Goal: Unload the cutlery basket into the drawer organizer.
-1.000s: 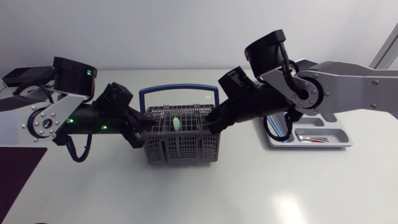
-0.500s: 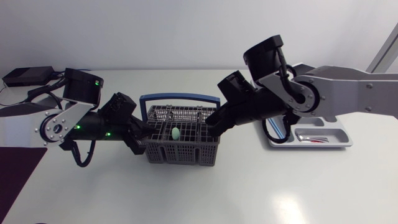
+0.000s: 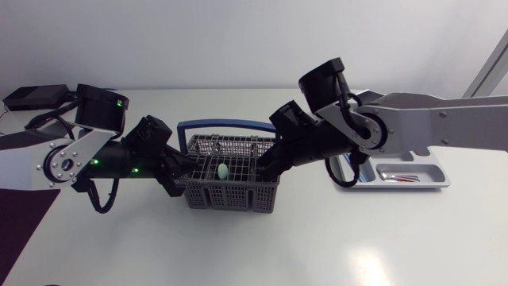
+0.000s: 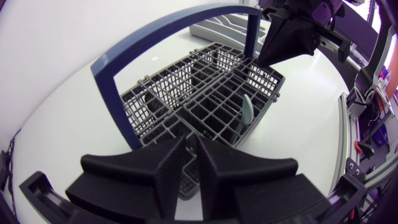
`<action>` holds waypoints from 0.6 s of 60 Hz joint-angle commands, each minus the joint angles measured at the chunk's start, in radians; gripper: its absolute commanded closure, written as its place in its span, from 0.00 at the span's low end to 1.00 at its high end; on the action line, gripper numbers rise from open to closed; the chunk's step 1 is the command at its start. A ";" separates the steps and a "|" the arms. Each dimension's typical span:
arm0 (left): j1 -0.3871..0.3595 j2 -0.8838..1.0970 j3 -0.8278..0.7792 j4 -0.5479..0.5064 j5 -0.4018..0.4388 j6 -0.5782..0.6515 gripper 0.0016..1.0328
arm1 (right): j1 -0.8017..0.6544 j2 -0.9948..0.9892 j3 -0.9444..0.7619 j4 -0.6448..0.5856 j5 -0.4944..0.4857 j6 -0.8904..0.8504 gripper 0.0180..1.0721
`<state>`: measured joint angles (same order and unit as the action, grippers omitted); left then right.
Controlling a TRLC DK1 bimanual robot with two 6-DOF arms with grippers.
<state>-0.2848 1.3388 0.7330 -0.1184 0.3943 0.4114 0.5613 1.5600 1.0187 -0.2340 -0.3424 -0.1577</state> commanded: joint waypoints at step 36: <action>-0.065 -0.041 -0.011 0.003 -0.021 -0.029 0.87 | 0.008 -0.003 -0.022 0.009 0.020 -0.006 0.95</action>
<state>-0.3351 1.2877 0.7330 -0.1181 0.3832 0.3996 0.5621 1.5600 1.0187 -0.2337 -0.3347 -0.1577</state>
